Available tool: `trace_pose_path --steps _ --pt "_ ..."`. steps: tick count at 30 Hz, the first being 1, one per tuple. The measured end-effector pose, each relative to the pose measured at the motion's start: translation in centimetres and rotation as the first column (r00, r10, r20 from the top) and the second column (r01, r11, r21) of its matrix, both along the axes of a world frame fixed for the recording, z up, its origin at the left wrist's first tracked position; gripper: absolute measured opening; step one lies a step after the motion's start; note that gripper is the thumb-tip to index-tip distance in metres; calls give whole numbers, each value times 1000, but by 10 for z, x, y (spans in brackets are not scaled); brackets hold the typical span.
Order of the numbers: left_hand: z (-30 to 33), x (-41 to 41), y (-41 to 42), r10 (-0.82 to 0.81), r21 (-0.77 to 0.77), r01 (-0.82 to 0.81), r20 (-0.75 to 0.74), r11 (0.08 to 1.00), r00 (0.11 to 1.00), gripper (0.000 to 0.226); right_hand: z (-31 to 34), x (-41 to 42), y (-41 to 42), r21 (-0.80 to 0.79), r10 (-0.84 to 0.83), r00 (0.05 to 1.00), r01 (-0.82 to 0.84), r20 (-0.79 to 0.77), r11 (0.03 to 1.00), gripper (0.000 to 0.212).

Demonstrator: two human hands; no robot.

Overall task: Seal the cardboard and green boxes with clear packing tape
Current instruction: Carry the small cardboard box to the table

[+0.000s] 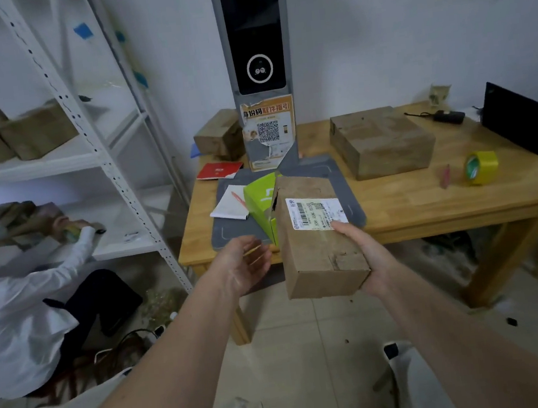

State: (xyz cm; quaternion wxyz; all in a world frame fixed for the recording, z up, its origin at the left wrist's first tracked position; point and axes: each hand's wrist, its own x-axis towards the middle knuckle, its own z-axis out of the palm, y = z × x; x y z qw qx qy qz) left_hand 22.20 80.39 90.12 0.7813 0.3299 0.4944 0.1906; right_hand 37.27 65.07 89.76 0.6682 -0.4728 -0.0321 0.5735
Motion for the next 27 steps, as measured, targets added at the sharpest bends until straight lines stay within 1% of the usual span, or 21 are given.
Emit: trace_pose_path --steps 3,7,12,15,18,20,24,26,27 --pt "-4 22 15 -2 -3 2 -21 1000 1000 18 -2 18 13 3 -15 1000 15 -11 1000 32" --pt "-12 54 35 -27 -15 27 -23 1000 999 19 -11 42 24 -8 -19 1000 18 -21 1000 35" --pt "-22 97 65 -93 -25 92 -32 995 995 14 -17 77 45 -2 -43 999 44 23 999 38" --pt "-21 124 89 -131 -41 130 -13 991 991 17 -16 98 68 12 -44 998 44 36 999 38" --pt "-15 147 120 -196 3 196 -6 981 981 19 -9 119 98 12 -21 999 20 50 1000 30" --pt "-9 161 144 -240 31 239 13 970 971 22 -6 132 118 0 -14 996 14 92 1000 32" --pt "1 187 182 -340 101 333 65 938 938 38 -6 154 153 25 -59 987 55 152 998 43" --pt "3 202 195 -352 133 337 113 932 929 42 -6 161 165 48 -70 986 63 154 997 40" --pt "3 208 200 -354 137 337 127 931 926 39 -6 164 171 58 -74 987 66 145 996 37"
